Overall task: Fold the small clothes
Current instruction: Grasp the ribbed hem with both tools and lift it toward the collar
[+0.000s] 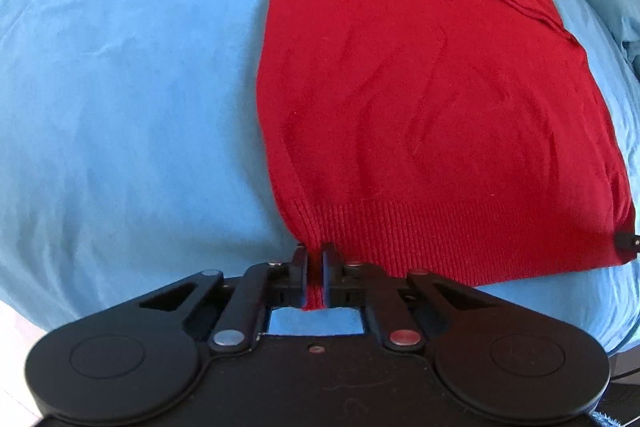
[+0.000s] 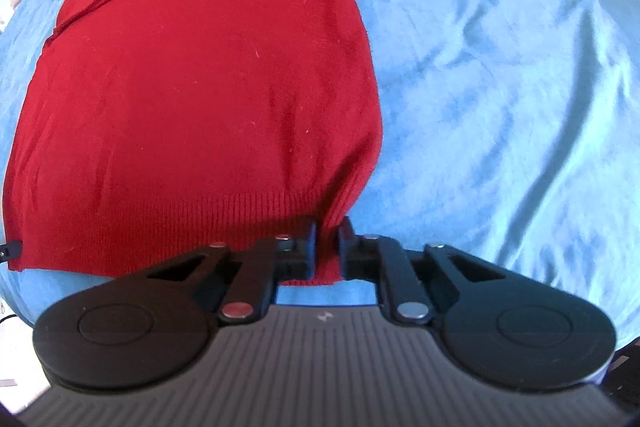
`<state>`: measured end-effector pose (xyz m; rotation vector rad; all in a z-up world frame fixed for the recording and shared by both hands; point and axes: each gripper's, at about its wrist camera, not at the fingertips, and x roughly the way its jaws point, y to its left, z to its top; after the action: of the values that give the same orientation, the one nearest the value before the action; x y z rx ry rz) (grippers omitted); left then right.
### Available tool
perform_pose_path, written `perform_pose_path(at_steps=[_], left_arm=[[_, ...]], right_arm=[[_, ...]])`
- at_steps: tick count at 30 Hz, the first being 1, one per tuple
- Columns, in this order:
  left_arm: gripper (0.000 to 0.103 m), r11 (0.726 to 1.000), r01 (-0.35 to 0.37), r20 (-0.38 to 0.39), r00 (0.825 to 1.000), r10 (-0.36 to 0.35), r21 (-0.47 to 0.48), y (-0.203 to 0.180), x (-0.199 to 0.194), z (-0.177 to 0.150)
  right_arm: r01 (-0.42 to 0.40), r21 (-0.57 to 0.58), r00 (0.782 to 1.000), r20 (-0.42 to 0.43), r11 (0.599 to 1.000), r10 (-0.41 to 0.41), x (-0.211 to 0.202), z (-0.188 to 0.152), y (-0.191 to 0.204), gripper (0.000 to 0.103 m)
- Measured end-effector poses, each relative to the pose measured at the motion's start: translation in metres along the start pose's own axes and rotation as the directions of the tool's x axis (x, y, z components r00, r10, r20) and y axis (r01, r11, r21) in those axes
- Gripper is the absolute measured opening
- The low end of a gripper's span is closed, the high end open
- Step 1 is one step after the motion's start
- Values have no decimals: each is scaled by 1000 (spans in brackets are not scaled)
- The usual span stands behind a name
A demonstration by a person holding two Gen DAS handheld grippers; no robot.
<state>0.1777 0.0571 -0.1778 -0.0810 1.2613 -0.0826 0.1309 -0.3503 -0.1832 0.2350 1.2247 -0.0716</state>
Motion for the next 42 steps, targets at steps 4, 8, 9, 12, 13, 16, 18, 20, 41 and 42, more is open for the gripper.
perform_pose_path(at_steps=[4,8,9,12,13,16,18,20,41,42], left_arm=[[5,1000,-8,-12,1000,8,30,-2,-9,9],[5,1000,1,2,1000,-1,1,1,-37,23],[5,1000,5,11,1000,-5,-7,1,-46,29],[5,999,14,43,999,-12,-32,-1,-75,45],[5,999,17,58,998,-14,-47,-2,-85,54],[5,996,30,126,992,-19,-84,-4,-112,85],[5,995,29,188,982,-11,-91,-4,-123,108],[5,993,36,249,969,-7,-110,-6,-130,134],[5,976,-78,460,872,167,-206,-10,90,391],[5,973,-78,459,871,173,-217,-8,93,394]], right_arm=[[-14,21,1000,1,1000,14,-9,6,-2,20],[-51,58,998,23,997,50,-32,20,-4,20],[-67,73,997,34,995,64,-41,25,-4,20],[-110,88,992,78,990,103,-69,44,-1,20],[-127,90,988,95,988,118,-78,52,2,20],[-173,82,975,155,982,159,-102,87,7,20],[-203,76,963,198,976,184,-114,112,10,20],[-229,76,948,245,970,205,-122,143,12,20],[-269,180,910,368,946,189,92,402,25,20],[-272,182,908,374,945,190,96,405,25,20]])
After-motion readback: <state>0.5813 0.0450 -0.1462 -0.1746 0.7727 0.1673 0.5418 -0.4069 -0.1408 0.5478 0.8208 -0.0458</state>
